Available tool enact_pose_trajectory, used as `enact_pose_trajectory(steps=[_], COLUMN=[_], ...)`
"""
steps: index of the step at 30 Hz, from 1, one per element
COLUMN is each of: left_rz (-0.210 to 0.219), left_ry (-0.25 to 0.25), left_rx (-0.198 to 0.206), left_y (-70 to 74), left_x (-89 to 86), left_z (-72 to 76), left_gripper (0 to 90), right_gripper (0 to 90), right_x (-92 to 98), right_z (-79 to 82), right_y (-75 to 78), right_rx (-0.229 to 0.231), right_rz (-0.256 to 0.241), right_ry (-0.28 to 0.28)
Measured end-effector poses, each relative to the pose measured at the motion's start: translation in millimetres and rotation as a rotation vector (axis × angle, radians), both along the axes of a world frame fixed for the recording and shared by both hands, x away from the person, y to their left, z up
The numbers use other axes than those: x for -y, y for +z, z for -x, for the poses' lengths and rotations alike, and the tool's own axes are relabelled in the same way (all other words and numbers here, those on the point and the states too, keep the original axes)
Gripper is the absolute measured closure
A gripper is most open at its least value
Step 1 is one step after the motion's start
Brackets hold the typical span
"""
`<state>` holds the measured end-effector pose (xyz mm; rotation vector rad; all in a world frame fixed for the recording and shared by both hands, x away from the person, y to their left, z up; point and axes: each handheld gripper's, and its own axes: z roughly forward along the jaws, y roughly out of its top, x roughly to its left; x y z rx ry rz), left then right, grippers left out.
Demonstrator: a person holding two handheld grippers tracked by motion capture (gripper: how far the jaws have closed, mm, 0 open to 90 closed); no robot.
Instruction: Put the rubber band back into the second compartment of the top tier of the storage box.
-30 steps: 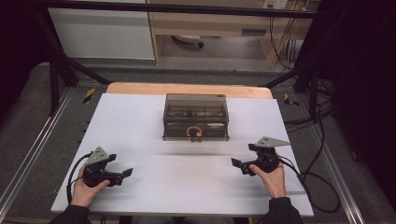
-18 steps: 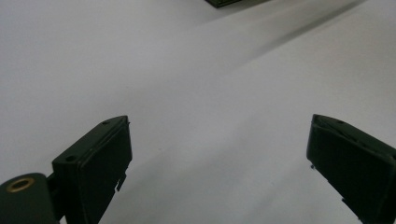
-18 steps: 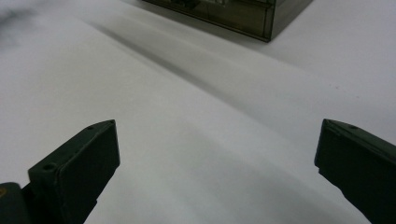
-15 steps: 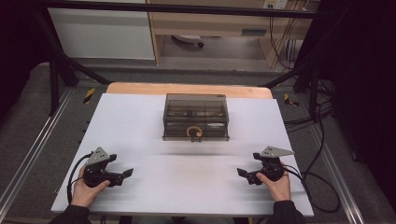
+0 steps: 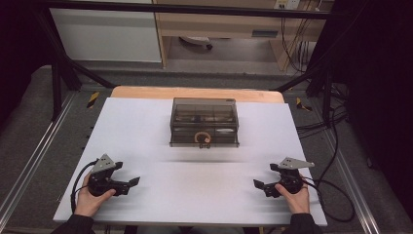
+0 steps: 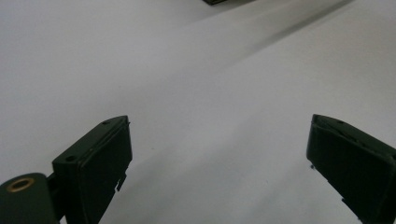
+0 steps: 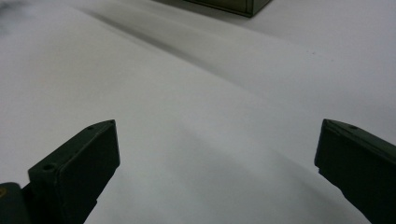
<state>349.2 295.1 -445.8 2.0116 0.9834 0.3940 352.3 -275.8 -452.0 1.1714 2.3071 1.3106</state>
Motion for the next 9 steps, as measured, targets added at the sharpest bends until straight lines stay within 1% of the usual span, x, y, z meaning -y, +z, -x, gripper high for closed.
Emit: enact_pose_trajectory(steps=[4, 9], left_rz=[0.001, -0.001], left_ry=[0.000, -0.001], left_rx=[0.000, 0.001], left_y=[-0.4, -0.4], left_x=[0.6, 0.9], left_z=[0.1, 0.3], left_gripper=[6.3, 6.3], right_gripper=[0.7, 0.7], right_x=[-0.8, -0.7], right_z=[-0.6, -0.7], right_y=[-1.3, -1.1], right_rx=[0.003, 0.003], right_rz=[0.013, 0.008], right_ry=[0.010, 0.010])
